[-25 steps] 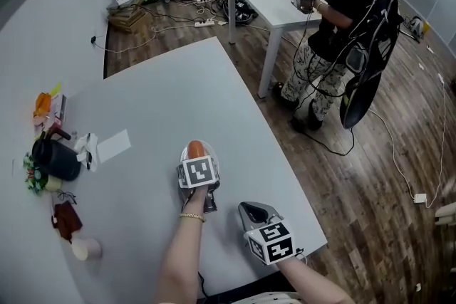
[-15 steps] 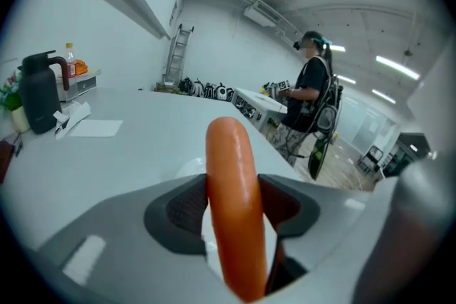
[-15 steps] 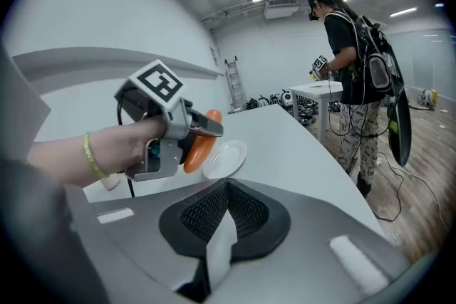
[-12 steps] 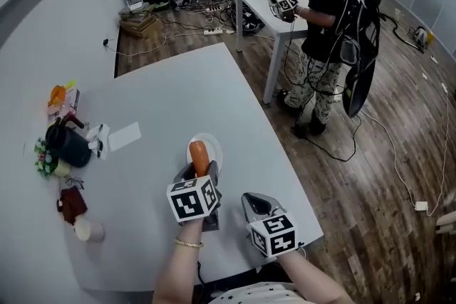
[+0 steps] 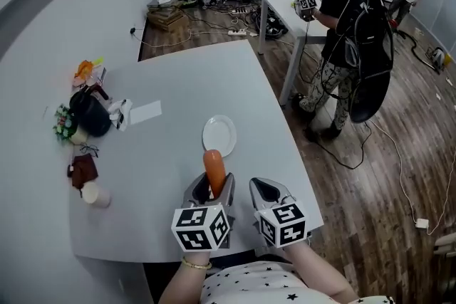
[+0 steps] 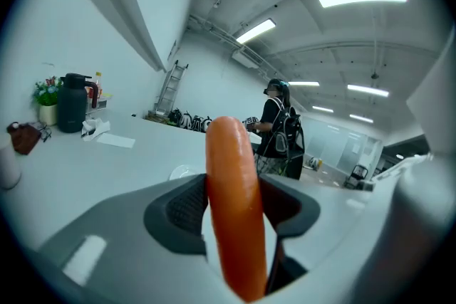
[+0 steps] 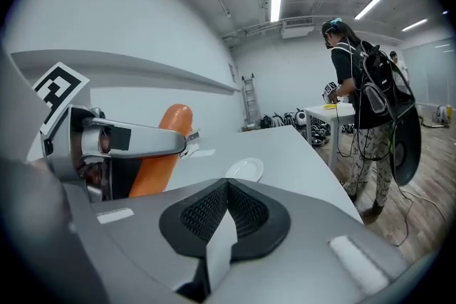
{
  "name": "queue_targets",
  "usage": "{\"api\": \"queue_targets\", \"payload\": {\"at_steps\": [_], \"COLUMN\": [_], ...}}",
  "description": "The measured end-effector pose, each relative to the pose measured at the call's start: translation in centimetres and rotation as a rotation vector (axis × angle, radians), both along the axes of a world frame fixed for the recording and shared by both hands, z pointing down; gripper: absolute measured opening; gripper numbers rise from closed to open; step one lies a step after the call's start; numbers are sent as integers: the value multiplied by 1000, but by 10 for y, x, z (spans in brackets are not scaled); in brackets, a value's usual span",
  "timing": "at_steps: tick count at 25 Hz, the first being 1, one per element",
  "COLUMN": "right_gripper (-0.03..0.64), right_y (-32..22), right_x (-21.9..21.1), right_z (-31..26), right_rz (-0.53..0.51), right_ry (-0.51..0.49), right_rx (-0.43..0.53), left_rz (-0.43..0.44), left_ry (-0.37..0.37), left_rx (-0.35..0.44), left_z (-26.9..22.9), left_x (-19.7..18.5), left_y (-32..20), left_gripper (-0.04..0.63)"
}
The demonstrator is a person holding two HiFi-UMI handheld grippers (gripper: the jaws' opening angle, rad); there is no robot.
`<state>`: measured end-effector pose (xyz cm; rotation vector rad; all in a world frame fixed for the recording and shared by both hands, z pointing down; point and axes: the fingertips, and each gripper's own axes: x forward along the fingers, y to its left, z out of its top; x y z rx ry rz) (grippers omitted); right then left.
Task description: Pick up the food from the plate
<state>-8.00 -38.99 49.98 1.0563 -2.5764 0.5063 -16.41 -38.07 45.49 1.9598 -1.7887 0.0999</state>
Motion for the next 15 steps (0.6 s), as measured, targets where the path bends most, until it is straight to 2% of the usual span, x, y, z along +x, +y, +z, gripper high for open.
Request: {"api": "queue_targets", "payload": {"at_steps": [3,7,15], "right_gripper": [-2,-2,-2], "right_y": [7,11,24], "right_x": [-2,0,3], "right_z": [-8,-23,-29], "right_rz": [-10,-9,7], "right_ry": [-2,-12,-3], "right_rx": [37,76,101], "left_rz": [8,13,21], "left_ry": [-2,10,26], "left_rx": [27,23,25], "left_z": [-5,-8,-9], "left_x": [6,10,10], "left_y": [11,18,25], "left_gripper": [222,222,222]}}
